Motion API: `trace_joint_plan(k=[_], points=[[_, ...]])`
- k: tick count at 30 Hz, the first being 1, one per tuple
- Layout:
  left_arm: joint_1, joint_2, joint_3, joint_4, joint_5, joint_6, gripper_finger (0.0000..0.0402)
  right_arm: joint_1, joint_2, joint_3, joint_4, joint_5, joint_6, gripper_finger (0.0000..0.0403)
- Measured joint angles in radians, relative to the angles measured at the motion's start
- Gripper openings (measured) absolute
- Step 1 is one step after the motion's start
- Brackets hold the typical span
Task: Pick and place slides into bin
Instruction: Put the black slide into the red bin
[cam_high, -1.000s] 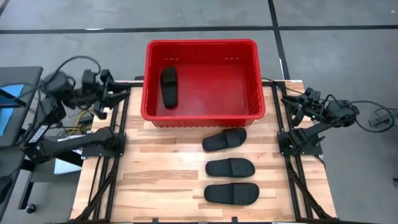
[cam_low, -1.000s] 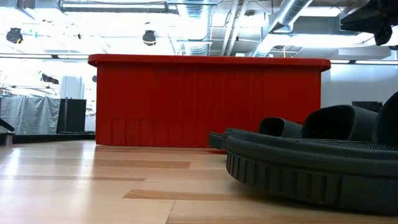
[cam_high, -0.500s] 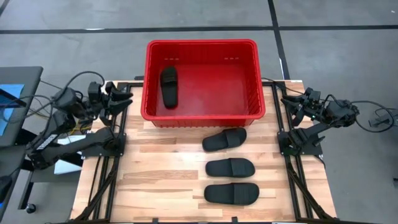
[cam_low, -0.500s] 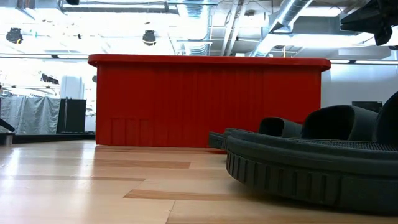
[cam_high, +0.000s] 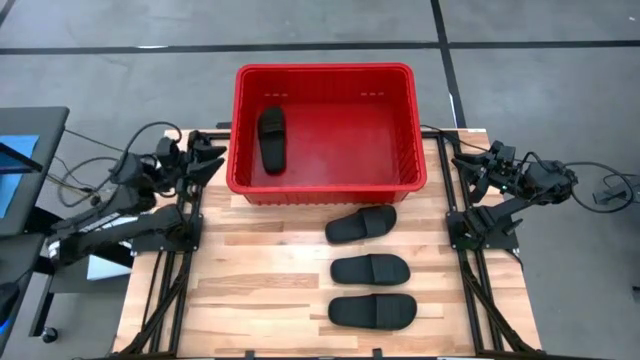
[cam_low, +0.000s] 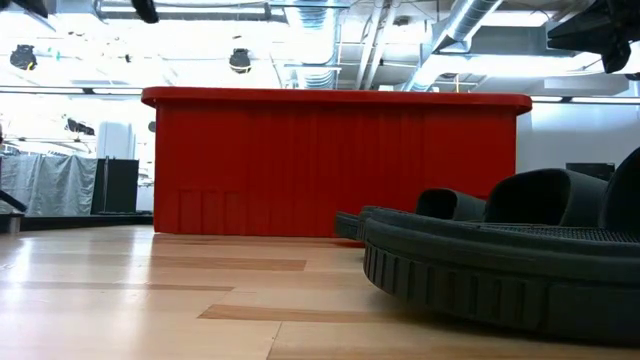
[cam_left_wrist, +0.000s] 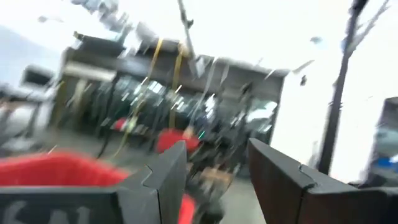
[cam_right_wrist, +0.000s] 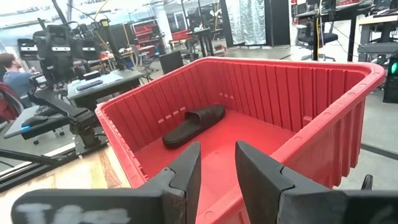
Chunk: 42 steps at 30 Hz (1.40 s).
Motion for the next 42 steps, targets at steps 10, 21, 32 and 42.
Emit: trace_joint_plan(k=[10, 21, 32, 42], points=[[-0.275, 0.156, -0.005, 0.184, -0.169, 0.133, 0.016, 0.0, 0.0, 0.0, 0.0, 0.0, 0.0, 0.0091], [-0.341, 0.129, 0.091, -0.171, -0.284, 0.15, 0.016, 0.0, 0.0, 0.0, 0.0, 0.0, 0.0, 0.0091], [-0.412, 0.178, 0.337, -0.655, -0.439, 0.2, 0.016, 0.0, 0.0, 0.0, 0.0, 0.0, 0.0, 0.0091], [-0.445, 0.187, 0.359, -0.691, -0.51, 0.206, 0.016, 0.0, 0.0, 0.0, 0.016, 0.008, 0.0, 0.0091]])
